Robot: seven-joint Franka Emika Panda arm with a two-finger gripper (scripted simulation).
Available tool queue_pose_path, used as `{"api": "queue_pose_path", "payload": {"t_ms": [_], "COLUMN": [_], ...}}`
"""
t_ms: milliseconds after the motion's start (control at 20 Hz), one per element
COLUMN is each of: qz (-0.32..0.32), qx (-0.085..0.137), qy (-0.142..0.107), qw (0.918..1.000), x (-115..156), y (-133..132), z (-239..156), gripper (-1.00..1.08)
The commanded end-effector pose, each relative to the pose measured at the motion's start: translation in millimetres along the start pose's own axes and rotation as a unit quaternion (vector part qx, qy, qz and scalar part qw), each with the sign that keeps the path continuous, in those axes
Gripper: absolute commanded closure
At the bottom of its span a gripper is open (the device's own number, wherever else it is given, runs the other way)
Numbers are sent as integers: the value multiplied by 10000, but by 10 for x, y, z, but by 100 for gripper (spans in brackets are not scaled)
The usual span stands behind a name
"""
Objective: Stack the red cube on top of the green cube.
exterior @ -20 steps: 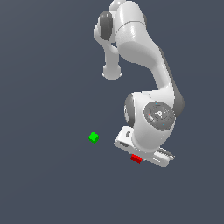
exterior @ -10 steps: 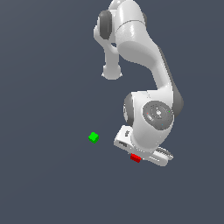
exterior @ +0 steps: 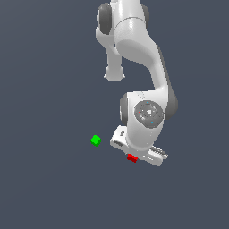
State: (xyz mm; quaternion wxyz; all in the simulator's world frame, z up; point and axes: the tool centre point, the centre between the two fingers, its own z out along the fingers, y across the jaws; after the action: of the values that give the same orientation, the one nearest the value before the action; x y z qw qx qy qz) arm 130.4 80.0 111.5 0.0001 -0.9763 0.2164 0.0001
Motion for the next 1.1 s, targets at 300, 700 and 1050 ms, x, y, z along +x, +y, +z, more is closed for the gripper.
{"api": "queue_pose_path", "payload": {"t_ms": [300, 700, 1050], "qz": [3, 6, 6], "qx": [1, -1, -1], "qy": [4, 2, 2], "qw": [10000, 10000, 10000], "x": [-72, -158, -213], "y": [541, 1244, 1787], "z": [126, 298, 432], "gripper": [108, 108, 108]}}
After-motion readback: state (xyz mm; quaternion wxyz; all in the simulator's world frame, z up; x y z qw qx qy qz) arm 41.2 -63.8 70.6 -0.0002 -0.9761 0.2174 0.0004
